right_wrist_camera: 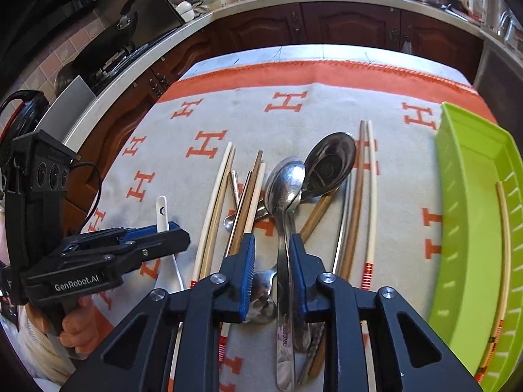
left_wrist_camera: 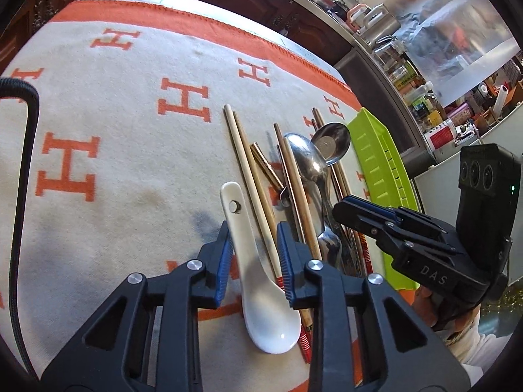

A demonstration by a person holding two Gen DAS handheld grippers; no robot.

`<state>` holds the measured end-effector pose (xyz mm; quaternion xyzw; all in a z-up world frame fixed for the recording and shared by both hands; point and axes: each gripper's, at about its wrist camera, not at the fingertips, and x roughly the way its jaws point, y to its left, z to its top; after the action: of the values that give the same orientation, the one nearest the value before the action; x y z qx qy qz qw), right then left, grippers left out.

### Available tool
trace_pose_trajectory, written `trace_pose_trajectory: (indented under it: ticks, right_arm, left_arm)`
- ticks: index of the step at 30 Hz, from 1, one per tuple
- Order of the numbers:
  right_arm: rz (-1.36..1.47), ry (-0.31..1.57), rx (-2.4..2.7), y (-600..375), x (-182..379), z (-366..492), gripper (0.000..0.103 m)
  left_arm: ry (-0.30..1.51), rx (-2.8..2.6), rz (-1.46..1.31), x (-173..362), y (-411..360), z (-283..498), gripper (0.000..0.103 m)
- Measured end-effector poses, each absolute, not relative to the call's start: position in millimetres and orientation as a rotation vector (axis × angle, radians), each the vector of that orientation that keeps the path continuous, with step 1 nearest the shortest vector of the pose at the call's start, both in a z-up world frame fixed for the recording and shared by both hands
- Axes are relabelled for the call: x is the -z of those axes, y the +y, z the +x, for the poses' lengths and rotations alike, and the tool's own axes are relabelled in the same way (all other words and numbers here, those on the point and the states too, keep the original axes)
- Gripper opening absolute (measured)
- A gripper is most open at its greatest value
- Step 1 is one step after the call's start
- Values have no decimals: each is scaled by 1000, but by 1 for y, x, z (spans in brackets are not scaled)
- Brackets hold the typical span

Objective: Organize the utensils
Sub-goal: 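Move the left tool to the white ceramic spoon while the right tool approaches a metal spoon, then grasp the white ceramic spoon with the left tool while the right tool grasps the metal spoon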

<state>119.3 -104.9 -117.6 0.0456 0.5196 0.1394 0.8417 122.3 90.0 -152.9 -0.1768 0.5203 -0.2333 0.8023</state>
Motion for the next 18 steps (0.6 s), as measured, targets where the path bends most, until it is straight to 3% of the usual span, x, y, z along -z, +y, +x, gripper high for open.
trace_pose_trajectory:
  ticks: [9, 18]
  right_arm:
    - [87, 1130, -296, -97, 133, 132, 19]
    - [142, 1141, -334, -98, 134, 147, 19]
  left_arm:
    - [1107, 550, -395, 162, 79, 123, 10]
    - [1095, 566, -394, 164, 78, 119, 9]
